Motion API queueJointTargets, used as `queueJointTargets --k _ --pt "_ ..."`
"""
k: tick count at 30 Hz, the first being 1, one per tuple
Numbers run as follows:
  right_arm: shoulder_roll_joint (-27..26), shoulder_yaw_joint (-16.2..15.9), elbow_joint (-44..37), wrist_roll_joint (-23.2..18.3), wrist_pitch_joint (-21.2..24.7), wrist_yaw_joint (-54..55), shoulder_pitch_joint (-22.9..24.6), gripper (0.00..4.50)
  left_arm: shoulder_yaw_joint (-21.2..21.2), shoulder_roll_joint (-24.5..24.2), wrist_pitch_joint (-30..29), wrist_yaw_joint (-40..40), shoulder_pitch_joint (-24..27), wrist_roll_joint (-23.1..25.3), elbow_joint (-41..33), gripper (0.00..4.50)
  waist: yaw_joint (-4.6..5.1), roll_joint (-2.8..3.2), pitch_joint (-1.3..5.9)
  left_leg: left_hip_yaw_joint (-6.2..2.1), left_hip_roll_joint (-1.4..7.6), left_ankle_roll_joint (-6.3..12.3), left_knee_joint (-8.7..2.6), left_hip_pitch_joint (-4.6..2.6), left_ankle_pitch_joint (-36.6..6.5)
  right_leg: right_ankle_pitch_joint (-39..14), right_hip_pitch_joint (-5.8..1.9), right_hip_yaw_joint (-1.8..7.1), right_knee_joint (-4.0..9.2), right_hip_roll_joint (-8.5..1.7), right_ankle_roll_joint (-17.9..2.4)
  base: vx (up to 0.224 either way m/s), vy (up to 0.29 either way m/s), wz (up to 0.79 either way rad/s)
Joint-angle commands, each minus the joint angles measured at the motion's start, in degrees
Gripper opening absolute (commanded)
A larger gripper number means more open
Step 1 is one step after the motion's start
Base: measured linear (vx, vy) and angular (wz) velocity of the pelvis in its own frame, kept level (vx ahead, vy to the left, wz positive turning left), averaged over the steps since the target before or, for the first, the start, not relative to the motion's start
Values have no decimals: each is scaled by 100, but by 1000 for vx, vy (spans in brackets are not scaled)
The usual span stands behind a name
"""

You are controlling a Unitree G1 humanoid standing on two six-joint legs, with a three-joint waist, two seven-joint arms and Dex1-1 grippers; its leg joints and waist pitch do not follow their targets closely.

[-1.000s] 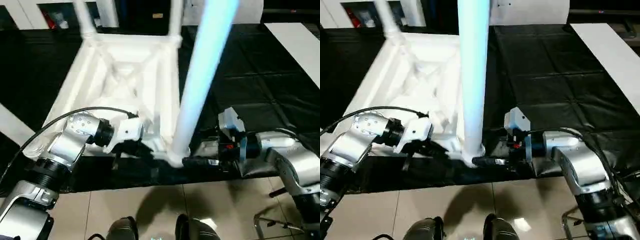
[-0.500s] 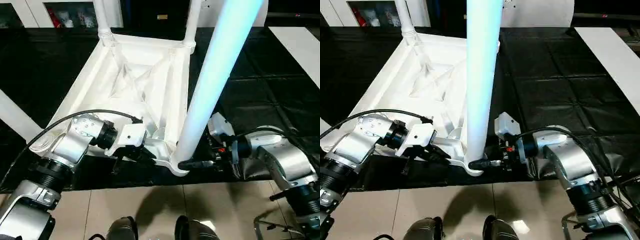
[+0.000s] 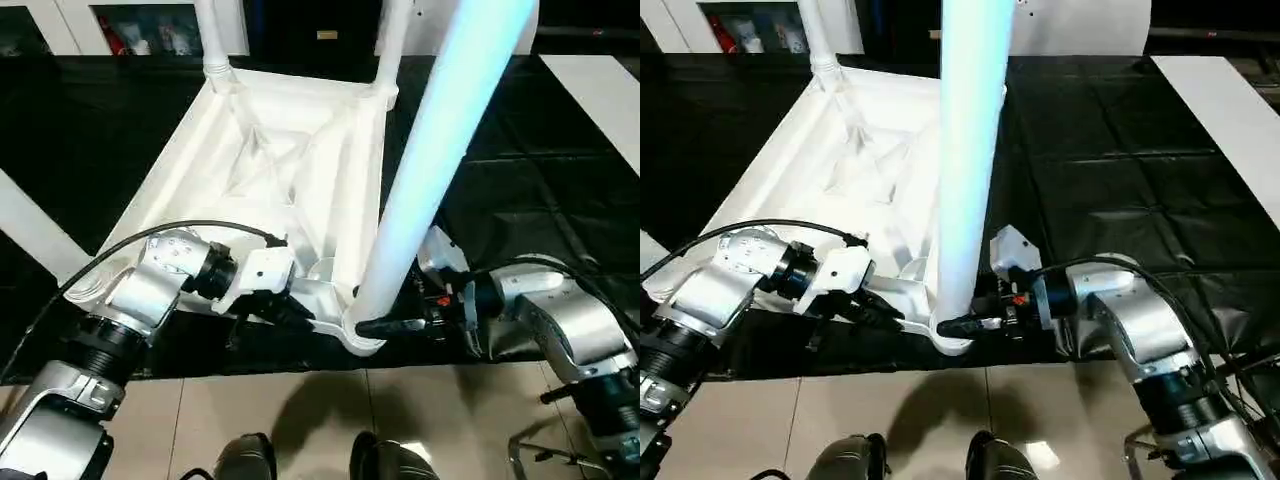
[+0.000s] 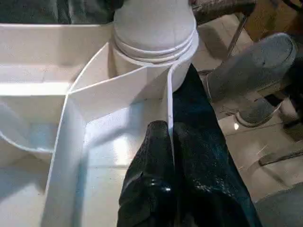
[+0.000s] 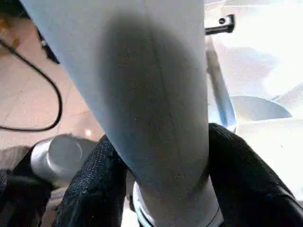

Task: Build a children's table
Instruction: Rotate leg to tighten

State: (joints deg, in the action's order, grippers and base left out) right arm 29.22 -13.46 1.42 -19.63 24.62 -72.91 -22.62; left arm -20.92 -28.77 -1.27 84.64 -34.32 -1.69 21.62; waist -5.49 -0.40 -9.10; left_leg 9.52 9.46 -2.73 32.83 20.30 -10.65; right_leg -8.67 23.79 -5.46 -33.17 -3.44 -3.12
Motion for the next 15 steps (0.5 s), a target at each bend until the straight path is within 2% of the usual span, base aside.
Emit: queueJointTargets --k 1,2,3,4,5,6,8,9,10,11,12,13,14,15 --pt "-431 -7 -194 8 417 808 74 209 -113 364 -480 -642 13 163 63 0 46 -31 537 -77 357 588 -302 -12 -449 -1580 -410 382 359 -546 -1072 0 0 0" --pt "-587 12 -190 113 523 1140 83 209 -74 462 -682 -833 -7 183 70 0 55 -28 515 -73 354 532 -308 -14 -506 -1733 -397 384 371 -542 -1033 0 0 0" --pt "-794 57 -183 163 665 1489 89 209 -28 583 -813 -1016 -21 176 83 0 83 -19 460 -90 332 382 -330 -32 -784 -2424 -371 347 465 -546 -868 -50 -8 -2" --pt "-959 103 -167 174 757 1722 87 209 4 678 -887 -1151 -37 179 104 0 99 -31 457 -93 280 231 -318 -83 -964 -3148 -376 318 567 -566 -604 -62 -5 -4" --pt "-1149 141 -153 195 834 1975 80 208 32 784 -991 -1311 -55 193 119 0 115 -39 443 -94 265 197 -322 -92 -998 -3405 -370 313 611 -570 -487 -62 -5 -4" --pt "-1349 180 -146 202 951 2246 67 207 48 879 -1095 -1448 -67 206 119 0 160 -57 433 -119 243 127 -338 -44 -1025 -3689 -402 276 649 -567 -280 -53 7 -7" --pt "-2006 344 18 279 1238 3170 -68 207 97 1158 -1328 -1979 -160 332 252 0 295 -37 445 -154 238 48 -344 -65 -1223 -3917 -384 221 715 -555 -65 0 0 0" --pt "-2138 380 66 288 1294 3351 -107 207 114 1218 -1377 -2091 -187 348 291 0 328 -23 432 -160 236 36 -340 -79 -1315 -3978 -358 202 735 -556 -51 0 0 0" --pt "-2349 443 170 317 1338 3640 -178 207 158 1327 -1434 -2302 -244 372 370 0 386 -34 439 -186 214 15 -330 -57 -1427 -4091 -409 138 775 -564 54 0 0 0" --pt "-2558 502 312 370 1348 3937 -267 207 227 1447 -1489 -2553 -320 393 472 0 401 -15 445 -188 213 21 -322 -60 -1447 -4105 -420 121 790 -571 98 0 0 0" --pt "-2899 590 543 495 1337 4410 -409 207 340 1636 -1654 -2904 -427 425 580 0 445 27 444 -193 244 36 -322 -95 -1537 -4021 -396 64 834 -579 80 0 0 0" --pt "-2952 605 584 512 1326 4482 -433 207 356 1664 -1672 -2962 -445 434 598 0 501 87 460 -246 311 -5 -334 -146 -1803 -3753 -413 -18 841 -584 2 0 0 0" --pt "-3166 650 743 617 1283 4780 -533 207 449 1795 -1743 -3260 -523 492 690 0 529 88 462 -270 343 12 -356 -129 -1920 -3571 -437 -35 836 -579 -3 0 0 0" --pt "-3272 623 877 737 1179 4947 -618 207 524 1890 -1775 -3457 -586 509 768 0 576 132 437 -301 397 14 -385 -170 -2281 -3344 -422 -76 833 -578 -76 0 0 0"
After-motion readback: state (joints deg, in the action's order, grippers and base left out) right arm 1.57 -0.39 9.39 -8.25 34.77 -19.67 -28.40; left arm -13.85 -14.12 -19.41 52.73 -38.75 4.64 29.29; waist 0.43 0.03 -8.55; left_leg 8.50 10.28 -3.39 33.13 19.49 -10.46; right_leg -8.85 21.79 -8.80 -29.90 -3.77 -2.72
